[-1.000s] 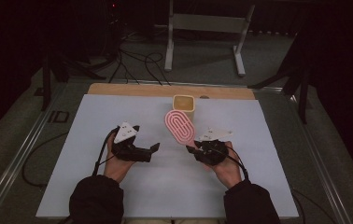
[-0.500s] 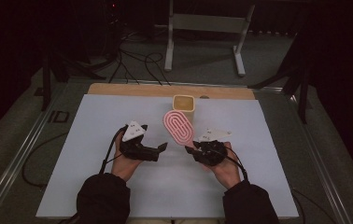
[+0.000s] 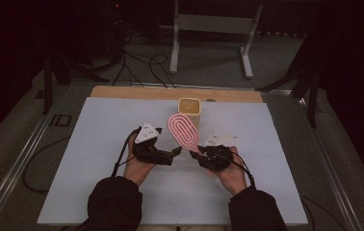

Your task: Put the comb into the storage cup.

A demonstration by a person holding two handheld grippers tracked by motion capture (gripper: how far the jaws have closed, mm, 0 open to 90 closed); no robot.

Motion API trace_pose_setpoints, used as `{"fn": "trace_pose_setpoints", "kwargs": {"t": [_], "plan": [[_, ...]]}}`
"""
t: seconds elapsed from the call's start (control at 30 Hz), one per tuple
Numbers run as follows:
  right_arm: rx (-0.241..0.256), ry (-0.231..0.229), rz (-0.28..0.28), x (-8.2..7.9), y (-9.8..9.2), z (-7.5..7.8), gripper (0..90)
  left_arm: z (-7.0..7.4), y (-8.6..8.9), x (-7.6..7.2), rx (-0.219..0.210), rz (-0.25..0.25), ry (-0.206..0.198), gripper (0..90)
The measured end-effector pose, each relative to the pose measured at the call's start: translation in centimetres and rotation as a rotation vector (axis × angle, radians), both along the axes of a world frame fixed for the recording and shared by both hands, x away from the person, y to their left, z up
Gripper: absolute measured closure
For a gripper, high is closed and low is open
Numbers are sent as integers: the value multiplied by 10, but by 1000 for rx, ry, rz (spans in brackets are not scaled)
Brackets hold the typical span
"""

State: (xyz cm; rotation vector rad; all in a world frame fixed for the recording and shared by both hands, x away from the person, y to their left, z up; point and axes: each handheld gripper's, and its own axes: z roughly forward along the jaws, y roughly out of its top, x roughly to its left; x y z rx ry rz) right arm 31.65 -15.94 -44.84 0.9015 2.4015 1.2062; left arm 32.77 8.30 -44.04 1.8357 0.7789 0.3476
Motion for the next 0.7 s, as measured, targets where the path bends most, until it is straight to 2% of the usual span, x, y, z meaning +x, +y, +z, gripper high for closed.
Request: {"fn": "trace_pose_setpoints", "kwargs": {"t": [0.27,0.53,0.6,0.7], "plan": [[5,-3,-2,0,0,0,700,1,-12,3,-13,-28,27,4],[7,-1,3,-1,2,-1,700,1,-18,9,-20,-24,55,24],[10,2,3,-2,3,-1,700,0,-19,10,-15,-12,60,102],[10,3,6,-2,4,-2,700,-2,-20,11,-16,-14,77,174]]}}
